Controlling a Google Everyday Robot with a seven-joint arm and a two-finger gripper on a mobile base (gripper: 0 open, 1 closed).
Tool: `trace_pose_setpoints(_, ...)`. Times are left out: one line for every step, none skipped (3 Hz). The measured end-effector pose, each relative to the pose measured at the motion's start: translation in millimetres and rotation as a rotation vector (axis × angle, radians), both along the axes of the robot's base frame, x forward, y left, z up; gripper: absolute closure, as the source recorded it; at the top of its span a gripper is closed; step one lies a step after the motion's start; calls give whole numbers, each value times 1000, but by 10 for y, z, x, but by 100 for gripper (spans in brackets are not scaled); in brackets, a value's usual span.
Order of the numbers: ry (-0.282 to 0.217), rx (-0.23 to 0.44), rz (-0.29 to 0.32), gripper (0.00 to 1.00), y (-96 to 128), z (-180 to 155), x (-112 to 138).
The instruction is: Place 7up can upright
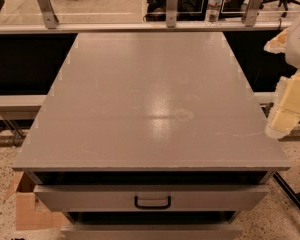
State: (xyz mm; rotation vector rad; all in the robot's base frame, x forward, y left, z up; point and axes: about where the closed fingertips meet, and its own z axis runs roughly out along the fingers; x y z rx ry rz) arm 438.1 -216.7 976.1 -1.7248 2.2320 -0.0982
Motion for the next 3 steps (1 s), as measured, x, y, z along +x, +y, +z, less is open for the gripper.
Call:
trace_pose_setpoints(0,0,0,0,0,0,0)
trace_pose_setpoints(-5,72,44,0,57,31,0)
trace_pose_setpoints(-44,237,115,0,-70,-5,106)
